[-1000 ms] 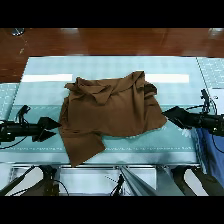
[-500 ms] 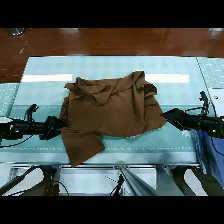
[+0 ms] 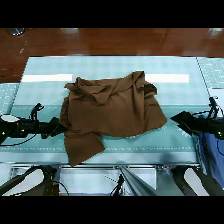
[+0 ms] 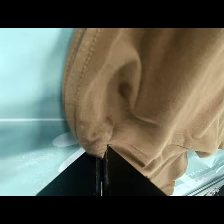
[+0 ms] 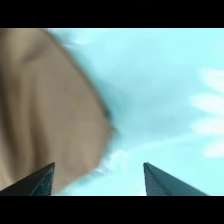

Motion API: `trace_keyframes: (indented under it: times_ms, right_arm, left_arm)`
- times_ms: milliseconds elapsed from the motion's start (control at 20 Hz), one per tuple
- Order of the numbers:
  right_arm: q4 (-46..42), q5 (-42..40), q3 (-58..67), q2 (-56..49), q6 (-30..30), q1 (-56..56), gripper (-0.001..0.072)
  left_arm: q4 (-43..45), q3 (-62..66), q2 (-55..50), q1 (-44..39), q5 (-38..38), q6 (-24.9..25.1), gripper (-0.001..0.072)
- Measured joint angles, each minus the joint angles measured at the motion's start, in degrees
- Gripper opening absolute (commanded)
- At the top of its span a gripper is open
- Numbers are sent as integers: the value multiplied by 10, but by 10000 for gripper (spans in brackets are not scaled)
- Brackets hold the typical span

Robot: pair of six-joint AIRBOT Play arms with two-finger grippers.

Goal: Fold the shirts.

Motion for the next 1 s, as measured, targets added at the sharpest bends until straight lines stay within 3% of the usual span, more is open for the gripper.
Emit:
trace_keyframes:
  times_ms: [450,650,700,750,800,850,1000]
  right_arm:
    - [79,14,0,-134,-39,-8,625]
    - [100,6,3,-169,-44,44,623]
    - [105,-2,6,-176,-42,62,585]
    - [105,-10,11,-183,-40,82,433]
    - [97,-21,17,-190,-39,100,195]
    - [91,-31,26,-197,-35,120,24]
    - [92,-29,71,-205,-35,169,23]
  left_arm:
    - [-15,0,0,-2,5,-2,18]
    - [-17,0,0,-2,5,-2,18]
    - [-18,0,0,-2,4,-1,18]
    - [-19,0,0,-2,3,-1,18]
    - [-19,0,0,-2,2,-1,18]
    - [-19,0,0,-2,0,-1,18]
    - [-22,4,1,-2,-5,0,17]
